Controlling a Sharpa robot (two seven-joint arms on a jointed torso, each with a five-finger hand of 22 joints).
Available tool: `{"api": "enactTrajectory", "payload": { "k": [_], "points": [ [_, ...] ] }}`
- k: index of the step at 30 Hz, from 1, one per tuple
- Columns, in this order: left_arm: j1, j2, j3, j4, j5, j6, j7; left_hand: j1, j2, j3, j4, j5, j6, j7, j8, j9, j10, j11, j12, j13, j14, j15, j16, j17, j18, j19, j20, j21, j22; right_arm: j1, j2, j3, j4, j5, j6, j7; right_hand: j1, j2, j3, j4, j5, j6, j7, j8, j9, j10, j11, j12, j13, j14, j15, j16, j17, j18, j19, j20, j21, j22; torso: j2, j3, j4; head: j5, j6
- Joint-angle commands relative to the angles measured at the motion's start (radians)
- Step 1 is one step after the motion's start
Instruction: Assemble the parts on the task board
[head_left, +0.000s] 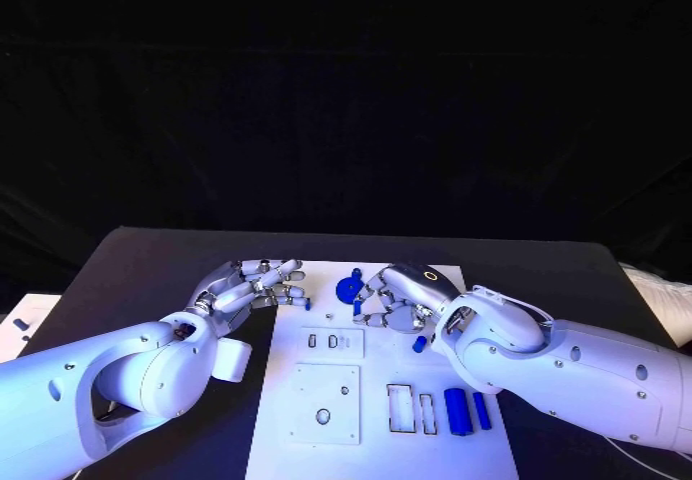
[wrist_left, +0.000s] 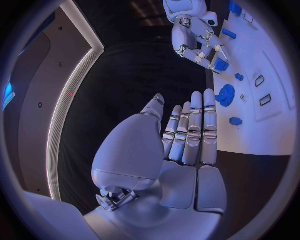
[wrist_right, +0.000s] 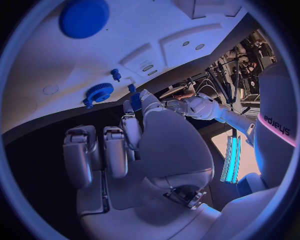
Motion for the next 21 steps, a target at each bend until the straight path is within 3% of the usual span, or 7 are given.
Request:
{"api": "enactTrajectory", "payload": {
  "k": [1, 9, 21],
  "points": [
    [0.0, 0.002, 0.0, 0.0, 0.001, 0.02, 0.005, 0.008, 0.002, 0.002, -0.006, -0.003, -0.003, 0.002, -0.006, -0.001, -0.004, 0.004, -0.005, -0.002, 0.005, 0.005, -0.005, 0.002, 0.01, -0.006, 0.003, 0.003, 0.001, -0.008, 0.011, -0.003, 0.007, -0.113, -0.006, -0.052, 0.011, 0.006, 0.005, -0.001, 0.004, 0.019, -0.022, 0.003, 0.001, 0.024, -0.028, 0.003, -0.098, 0.088, -0.004, 0.004, 0.187, -0.009, 0.09, -0.005, 0.005, 0.245, 0.001, 0.0013, -0.0007, 0.006, -0.005],
    [0.0, 0.003, 0.0, 0.001, 0.001, 0.022, 0.004, 0.008, 0.002, 0.002, -0.006, -0.003, -0.003, 0.002, -0.006, -0.001, -0.004, 0.004, -0.005, -0.002, 0.005, 0.005, -0.005, 0.002, 0.01, -0.006, 0.003, 0.003, 0.001, -0.027, 0.046, -0.012, 0.003, -0.186, 0.006, -0.089, 0.01, 0.006, 0.005, 0.0, 0.003, 0.018, -0.021, 0.002, 0.001, 0.024, -0.028, 0.003, -0.098, 0.088, -0.004, 0.003, 0.186, -0.009, 0.089, -0.005, 0.005, 0.244, 0.001, 0.0011, 0.0002, 0.009, -0.012],
    [0.0, 0.003, 0.0, 0.001, 0.001, 0.025, 0.0, 0.008, 0.002, 0.002, -0.006, -0.003, -0.003, 0.002, -0.006, -0.001, -0.004, 0.004, -0.005, -0.002, 0.005, 0.005, -0.005, 0.002, 0.01, -0.006, 0.003, 0.003, 0.001, -0.037, 0.07, -0.023, -0.008, -0.219, 0.042, -0.117, 0.008, 0.004, 0.005, 0.0, 0.001, 0.016, -0.02, 0.001, 0.001, 0.024, -0.027, 0.001, -0.098, 0.087, -0.004, 0.002, 0.184, -0.009, 0.089, -0.006, 0.005, 0.244, 0.001, 0.0009, 0.0002, 0.011, -0.021]
  ]
}}
